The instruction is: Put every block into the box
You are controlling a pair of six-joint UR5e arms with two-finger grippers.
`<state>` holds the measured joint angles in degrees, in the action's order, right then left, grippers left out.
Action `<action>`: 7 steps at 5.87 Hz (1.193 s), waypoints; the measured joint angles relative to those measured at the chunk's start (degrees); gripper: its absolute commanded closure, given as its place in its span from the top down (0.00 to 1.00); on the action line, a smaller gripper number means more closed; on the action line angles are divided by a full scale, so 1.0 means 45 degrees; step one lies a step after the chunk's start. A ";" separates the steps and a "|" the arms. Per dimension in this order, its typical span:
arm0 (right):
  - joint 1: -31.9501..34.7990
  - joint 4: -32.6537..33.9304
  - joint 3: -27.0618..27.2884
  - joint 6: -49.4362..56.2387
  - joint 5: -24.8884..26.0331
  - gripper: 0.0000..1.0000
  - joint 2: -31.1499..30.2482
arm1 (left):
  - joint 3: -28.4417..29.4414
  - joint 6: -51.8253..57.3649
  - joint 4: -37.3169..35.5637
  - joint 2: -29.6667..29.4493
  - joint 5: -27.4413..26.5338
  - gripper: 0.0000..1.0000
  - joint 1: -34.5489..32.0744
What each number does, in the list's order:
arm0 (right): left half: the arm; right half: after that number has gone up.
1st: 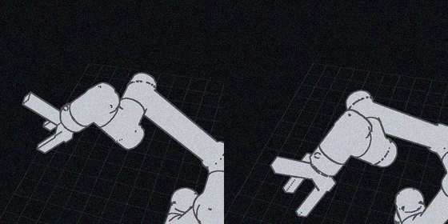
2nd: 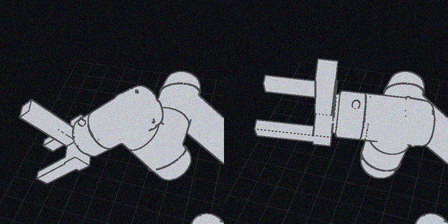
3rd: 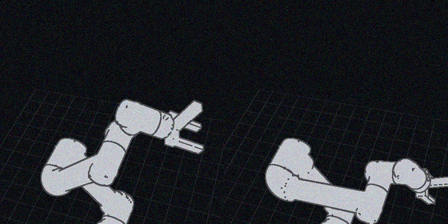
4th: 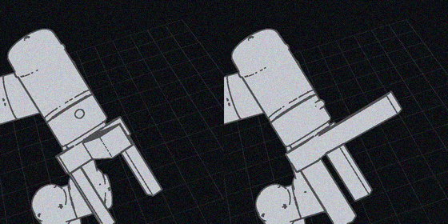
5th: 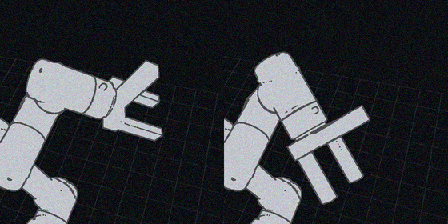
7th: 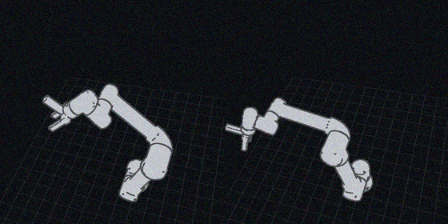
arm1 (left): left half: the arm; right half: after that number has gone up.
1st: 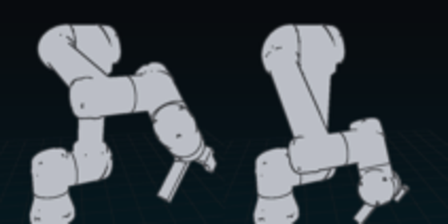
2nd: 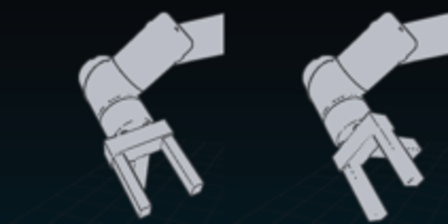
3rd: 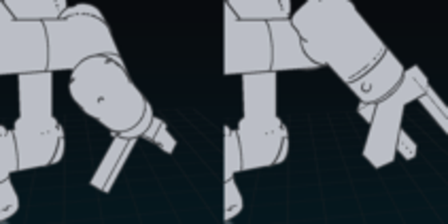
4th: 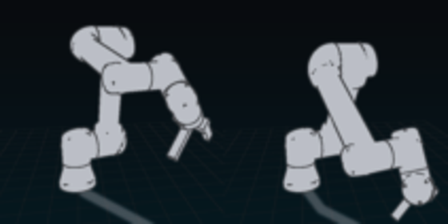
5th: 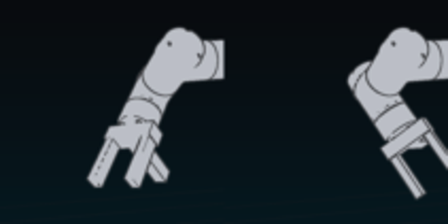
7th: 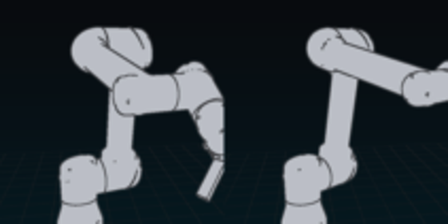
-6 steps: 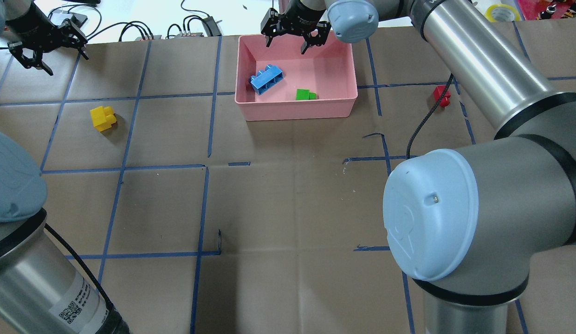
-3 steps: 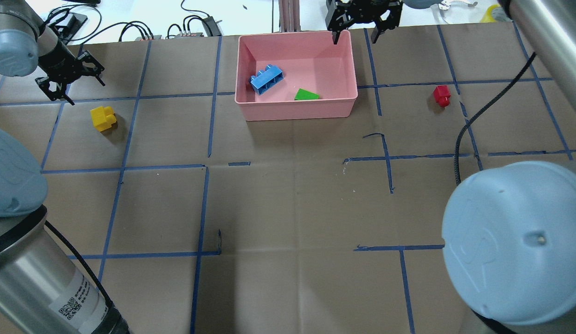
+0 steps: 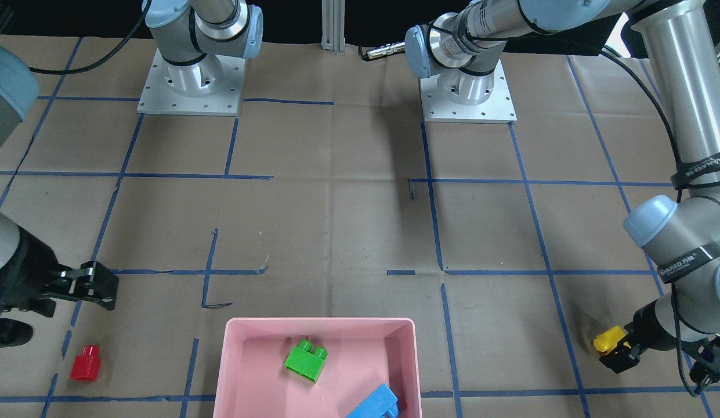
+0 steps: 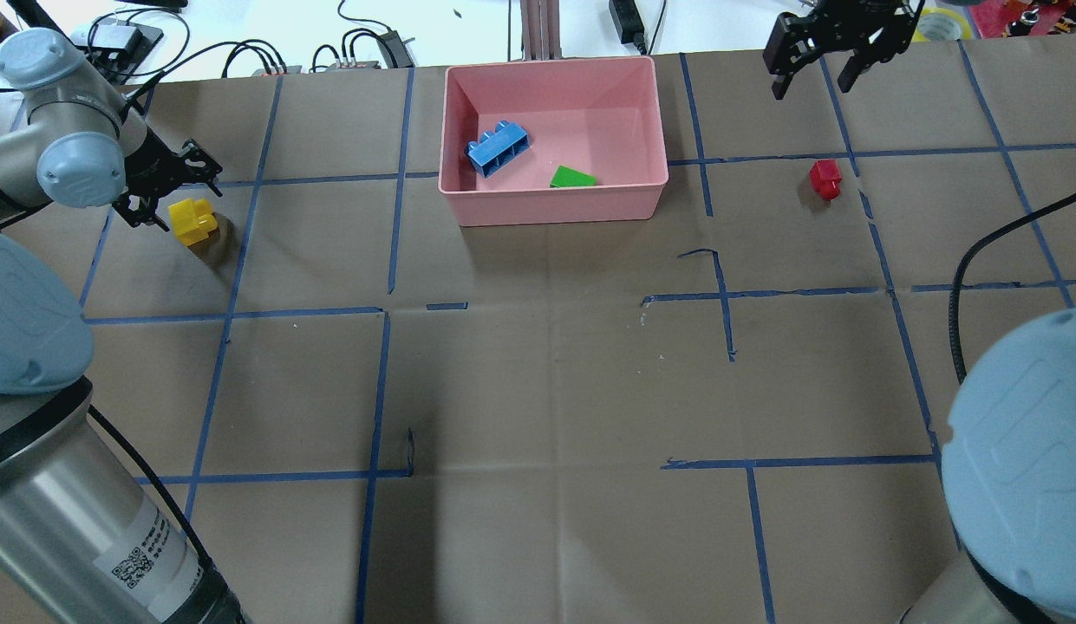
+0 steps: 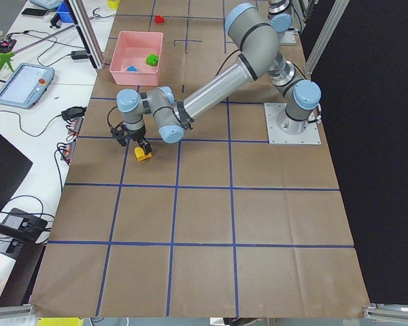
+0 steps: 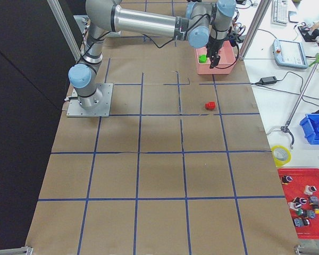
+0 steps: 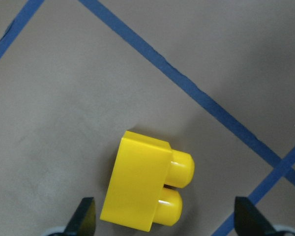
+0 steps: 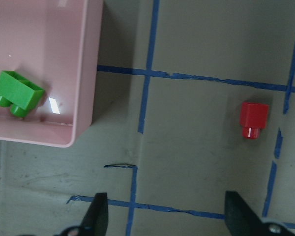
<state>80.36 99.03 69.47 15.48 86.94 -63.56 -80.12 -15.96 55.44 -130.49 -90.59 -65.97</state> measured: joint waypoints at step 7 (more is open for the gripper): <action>-0.1373 0.7526 0.4238 0.0328 -0.0085 0.86 0.1882 | -0.0478 0.0105 -0.0914 -0.0217 0.0091 0.41 0.0181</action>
<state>74.18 132.90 88.54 16.96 86.56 -55.09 -82.27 -15.49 51.32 -131.47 -90.18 -65.16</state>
